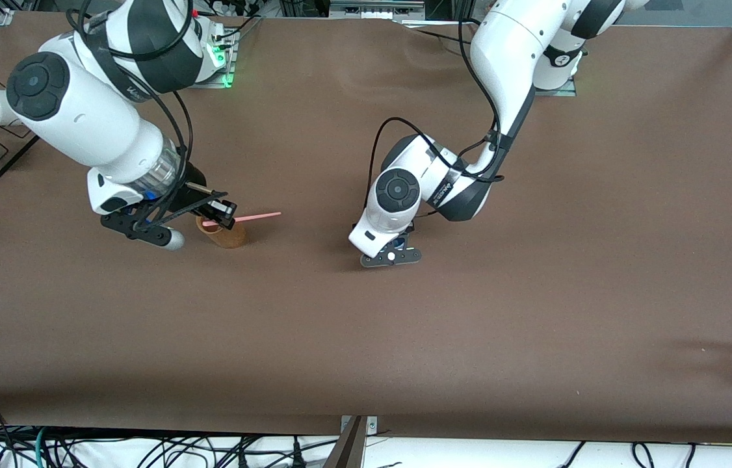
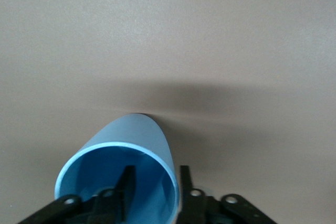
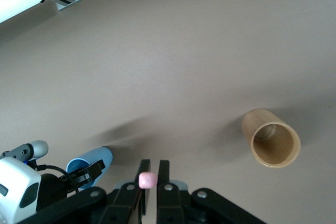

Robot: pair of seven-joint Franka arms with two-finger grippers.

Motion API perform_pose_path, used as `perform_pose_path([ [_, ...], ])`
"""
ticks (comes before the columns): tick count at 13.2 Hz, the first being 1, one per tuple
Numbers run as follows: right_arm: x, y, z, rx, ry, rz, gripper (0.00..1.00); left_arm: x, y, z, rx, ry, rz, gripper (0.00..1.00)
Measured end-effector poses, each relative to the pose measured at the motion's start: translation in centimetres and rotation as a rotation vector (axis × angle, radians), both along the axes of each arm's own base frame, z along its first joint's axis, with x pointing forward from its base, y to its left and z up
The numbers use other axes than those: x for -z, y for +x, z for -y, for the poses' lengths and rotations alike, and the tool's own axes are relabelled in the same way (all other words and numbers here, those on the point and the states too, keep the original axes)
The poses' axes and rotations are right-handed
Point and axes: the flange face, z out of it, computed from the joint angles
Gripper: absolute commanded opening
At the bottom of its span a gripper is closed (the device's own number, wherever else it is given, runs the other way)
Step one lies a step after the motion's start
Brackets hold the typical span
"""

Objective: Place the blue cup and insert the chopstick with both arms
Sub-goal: 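Set the blue cup down with the left gripper and release it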

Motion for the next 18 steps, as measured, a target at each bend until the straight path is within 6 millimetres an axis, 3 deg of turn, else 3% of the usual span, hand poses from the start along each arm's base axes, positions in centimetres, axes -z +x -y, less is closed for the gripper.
perform_pose_path([
  [1,-0.1,0.2,-0.7,-0.005,0.003,0.006,0.00,-0.3,0.2,0.0,-0.016,-0.020,-0.009,1.00],
  [3,-0.2,0.6,-2.6,0.008,0.019,0.018,0.00,-1.0,0.5,0.1,-0.043,-0.057,-0.022,1.00],
  [5,0.4,0.8,-5.8,0.028,0.052,0.036,0.00,-2.7,0.8,0.2,-0.070,-0.105,-0.034,1.00],
  [6,1.1,0.7,-7.7,0.041,0.068,0.046,0.00,-4.3,1.1,-0.2,-0.080,-0.119,-0.042,1.00],
  [8,3.0,-0.3,-11.8,0.055,0.085,0.053,0.00,-8.9,2.1,-3.0,-0.062,-0.117,-0.066,1.00],
  [11,5.4,-1.6,-15.4,0.037,0.083,0.039,0.00,-16.0,4.5,-11.2,0.050,-0.123,-0.088,1.00],
  [15,7.3,-2.9,-18.9,0.068,0.104,0.047,0.00,-20.6,8.8,-27.0,0.201,-0.102,-0.044,1.00],
  [18,9.0,-3.4,-20.4,0.067,0.105,0.045,0.00,-26.1,8.9,-36.0,0.202,-0.077,0.022,1.00],
])
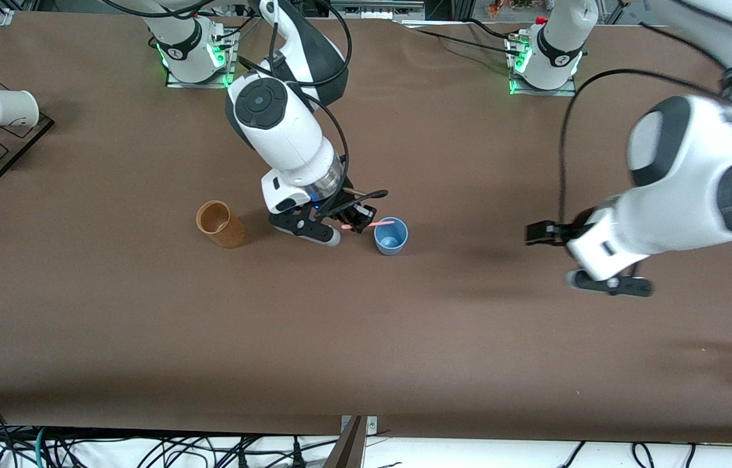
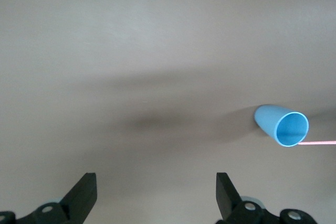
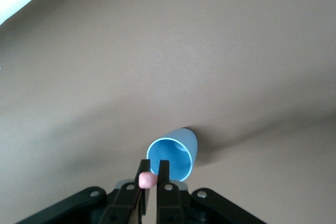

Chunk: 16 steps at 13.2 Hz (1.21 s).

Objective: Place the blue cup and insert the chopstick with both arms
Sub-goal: 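Set the blue cup down with the left gripper and release it, then insert the chopstick into the blue cup with the right gripper while the left gripper withdraws, then open the right gripper and raise it away from the blue cup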

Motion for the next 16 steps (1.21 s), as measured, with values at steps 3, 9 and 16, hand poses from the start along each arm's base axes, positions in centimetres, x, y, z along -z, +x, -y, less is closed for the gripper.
perform_pose_path([
  [3,0.3,0.5,0.4,0.010,-0.003,0.006,0.00,-6.1,-2.3,-8.9,-0.103,-0.010,0.036,1.00],
  [9,2.4,0.9,0.3,0.012,-0.020,0.004,0.00,-10.6,-7.8,-14.3,-0.146,0.092,0.049,1.00],
  [16,6.0,1.5,-0.1,0.011,-0.043,0.007,1.00,-8.1,-9.8,-10.2,-0.029,0.122,0.000,1.00],
])
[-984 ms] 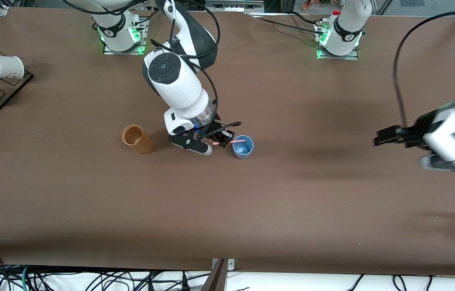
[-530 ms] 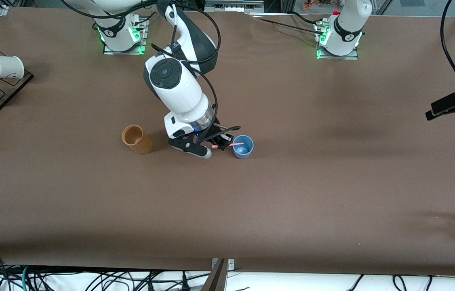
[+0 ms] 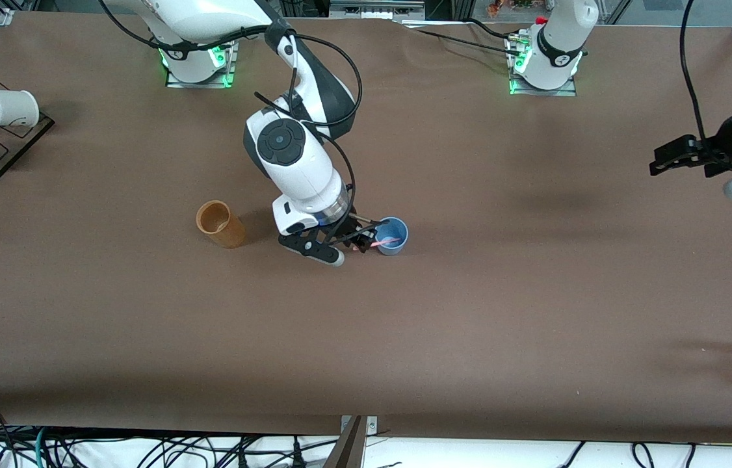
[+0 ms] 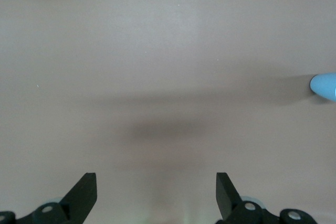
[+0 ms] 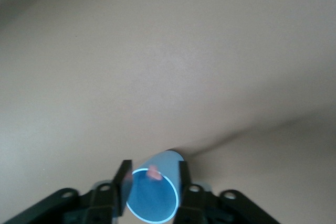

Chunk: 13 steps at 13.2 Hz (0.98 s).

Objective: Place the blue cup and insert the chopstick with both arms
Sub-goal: 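Open the right gripper and raise it away from the blue cup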

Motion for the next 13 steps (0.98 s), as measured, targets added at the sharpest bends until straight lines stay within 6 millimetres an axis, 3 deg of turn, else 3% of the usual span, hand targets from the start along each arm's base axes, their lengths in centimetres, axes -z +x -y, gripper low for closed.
perform_pose_path([
  [4,-1.8,-1.0,-1.4,-0.049,-0.038,0.037,1.00,-0.2,-0.1,1.1,0.025,0.004,0.006,1.00],
  [6,-4.1,-0.7,0.3,-0.060,-0.103,0.030,1.00,-0.1,-0.1,1.4,0.030,0.003,0.005,1.00],
  [9,-10.5,-0.6,4.8,-0.121,-0.200,0.030,1.00,0.1,-0.1,1.5,0.032,0.003,0.002,1.00],
  [13,-18.1,0.7,15.0,-0.228,-0.282,0.011,1.00,0.0,0.0,1.3,0.029,0.003,0.007,1.00],
])
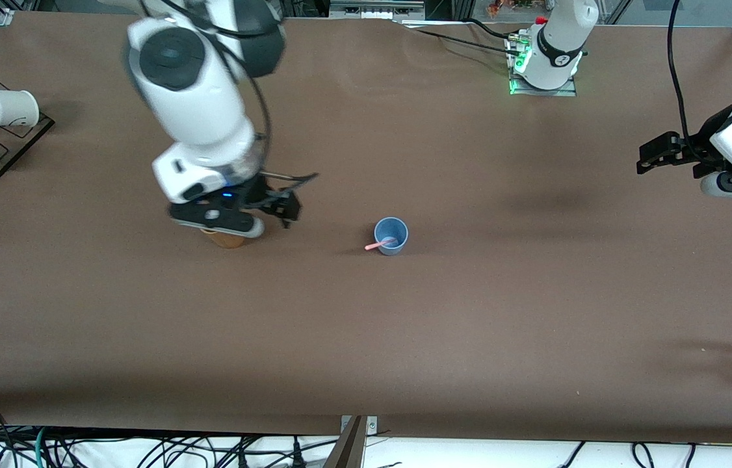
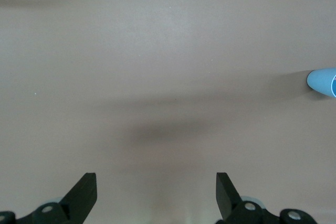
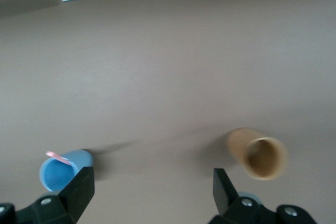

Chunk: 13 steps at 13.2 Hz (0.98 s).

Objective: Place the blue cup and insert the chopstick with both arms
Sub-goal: 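Open the right gripper and raise it away from the blue cup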

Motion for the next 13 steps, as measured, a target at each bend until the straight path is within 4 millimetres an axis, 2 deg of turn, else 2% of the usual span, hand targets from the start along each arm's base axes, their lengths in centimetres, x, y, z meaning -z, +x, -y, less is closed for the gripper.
perform_pose_path([
  [2,-2.8,0.2,5.6,-0.044,-0.014,-0.041,1.00,0.0,0.0,0.4,0.007,0.000,0.001,1.00],
  [5,-5.8,-0.3,14.0,-0.109,0.004,-0.102,1.00,0.1,0.0,0.4,0.008,0.000,0.000,1.00],
  [8,-8.4,-2.9,21.1,-0.168,0.038,-0.118,1.00,0.2,0.1,0.4,0.006,0.000,-0.002,1.00],
  [10,-9.4,-5.6,23.1,-0.195,0.044,-0.134,1.00,0.2,0.1,0.2,0.004,0.000,-0.001,1.00],
  [11,-9.6,-6.6,23.2,-0.202,0.045,-0.147,1.00,0.2,0.1,0.2,0.003,0.000,-0.001,1.00],
  [13,-10.0,-7.4,22.8,-0.214,0.045,-0.153,1.00,0.2,0.1,0.1,0.002,0.000,0.000,1.00],
])
